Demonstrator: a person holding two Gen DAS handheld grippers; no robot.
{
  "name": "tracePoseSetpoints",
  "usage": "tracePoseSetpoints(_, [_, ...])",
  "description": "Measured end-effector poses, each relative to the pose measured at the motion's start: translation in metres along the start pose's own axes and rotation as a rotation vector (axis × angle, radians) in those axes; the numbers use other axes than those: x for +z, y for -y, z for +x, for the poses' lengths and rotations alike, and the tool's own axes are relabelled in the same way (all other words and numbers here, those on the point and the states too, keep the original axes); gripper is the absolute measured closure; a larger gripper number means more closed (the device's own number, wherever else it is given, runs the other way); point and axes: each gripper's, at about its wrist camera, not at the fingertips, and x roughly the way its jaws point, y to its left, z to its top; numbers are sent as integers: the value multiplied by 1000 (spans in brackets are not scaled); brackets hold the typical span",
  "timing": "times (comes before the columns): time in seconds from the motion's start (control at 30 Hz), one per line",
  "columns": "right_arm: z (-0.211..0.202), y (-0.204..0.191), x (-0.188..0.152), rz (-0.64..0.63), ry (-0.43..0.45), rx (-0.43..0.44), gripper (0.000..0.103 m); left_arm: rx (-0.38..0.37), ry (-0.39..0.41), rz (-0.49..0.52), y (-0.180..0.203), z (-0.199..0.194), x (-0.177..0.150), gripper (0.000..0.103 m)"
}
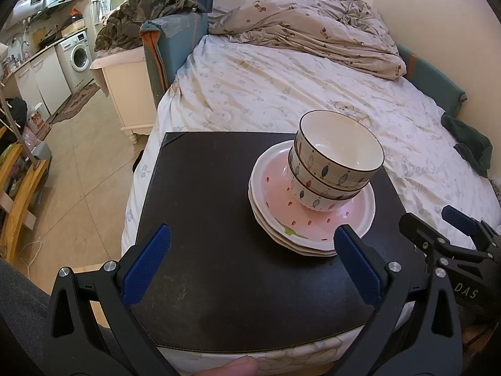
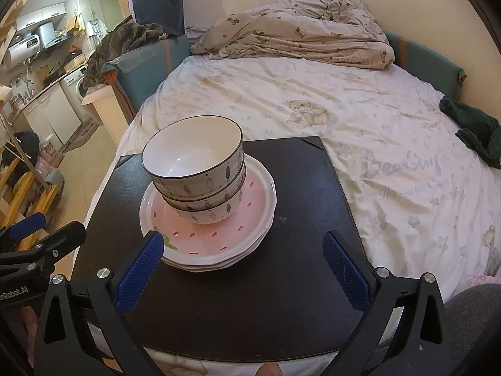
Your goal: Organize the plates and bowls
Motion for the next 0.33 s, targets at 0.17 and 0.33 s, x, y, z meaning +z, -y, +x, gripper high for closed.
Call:
tracePoseSetpoints(0.17, [0, 0, 0, 0, 0, 1, 0, -2, 0, -3, 0, 0, 2, 0])
tracePoseSetpoints(0.33, [1, 2, 0, 3, 0, -1, 0, -3, -2, -6, -1, 0, 1, 0])
